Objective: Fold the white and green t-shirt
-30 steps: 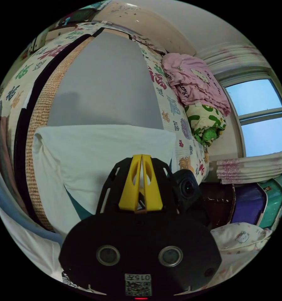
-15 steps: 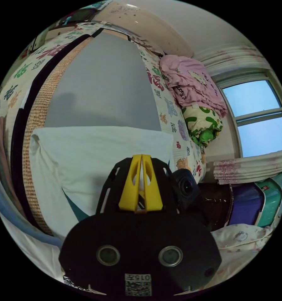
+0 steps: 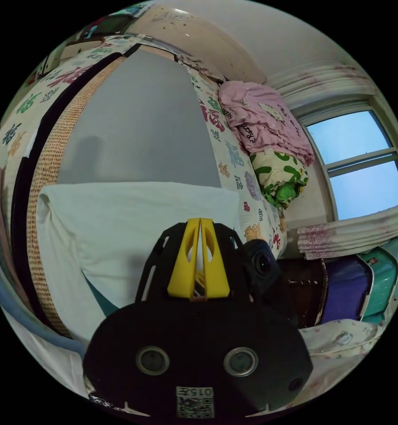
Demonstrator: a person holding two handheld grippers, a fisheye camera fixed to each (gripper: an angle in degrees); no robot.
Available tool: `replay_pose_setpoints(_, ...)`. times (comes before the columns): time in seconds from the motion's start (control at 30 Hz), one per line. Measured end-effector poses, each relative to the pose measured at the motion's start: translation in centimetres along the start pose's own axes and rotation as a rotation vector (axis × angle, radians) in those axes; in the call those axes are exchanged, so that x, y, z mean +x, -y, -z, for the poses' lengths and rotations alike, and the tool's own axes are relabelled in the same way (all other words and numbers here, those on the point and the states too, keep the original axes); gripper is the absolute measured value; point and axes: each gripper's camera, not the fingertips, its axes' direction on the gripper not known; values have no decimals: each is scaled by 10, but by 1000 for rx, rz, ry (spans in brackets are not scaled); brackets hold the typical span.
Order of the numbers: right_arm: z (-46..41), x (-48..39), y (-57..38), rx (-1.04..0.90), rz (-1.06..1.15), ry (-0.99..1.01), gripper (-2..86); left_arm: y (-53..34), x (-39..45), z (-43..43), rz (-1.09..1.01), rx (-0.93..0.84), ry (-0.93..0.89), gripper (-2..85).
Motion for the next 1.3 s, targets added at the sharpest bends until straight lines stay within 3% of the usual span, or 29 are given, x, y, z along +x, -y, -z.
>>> replay_pose_setpoints(0.4,-16,105,-150,44,-27,31,-8,-10,28,-8,-52,55,-9,-9)
replay_pose_setpoints(0.6,-34,196,-253,118,-49,179,-10,-5,68,-31,-154,15,-75,-7)
replay_pose_setpoints(0.7,-49,251,-307,152,88,287,-10,3,103,-49,-294,-12,-59,-2)
replay_pose_setpoints(0.77,-67,324,-366,177,39,501,-8,11,121,-60,-380,-53,-67,7)
replay_pose_setpoints(0.8,-71,346,-389,228,34,565,-8,18,132,-67,-441,-84,-67,16)
replay_pose_setpoints(0.87,-93,448,-498,517,-47,823,-1,33,148,-78,-528,-112,-34,35)
replay_pose_setpoints(0.93,-131,520,-573,624,-201,917,14,56,165,-94,-586,-138,15,53)
replay_pose_setpoints(1.07,-220,612,-706,563,-542,638,124,116,220,-151,-708,-173,108,90)
replay_pose_setpoints(1.3,-351,634,-810,466,-524,767,118,190,293,-297,-712,-351,306,112)
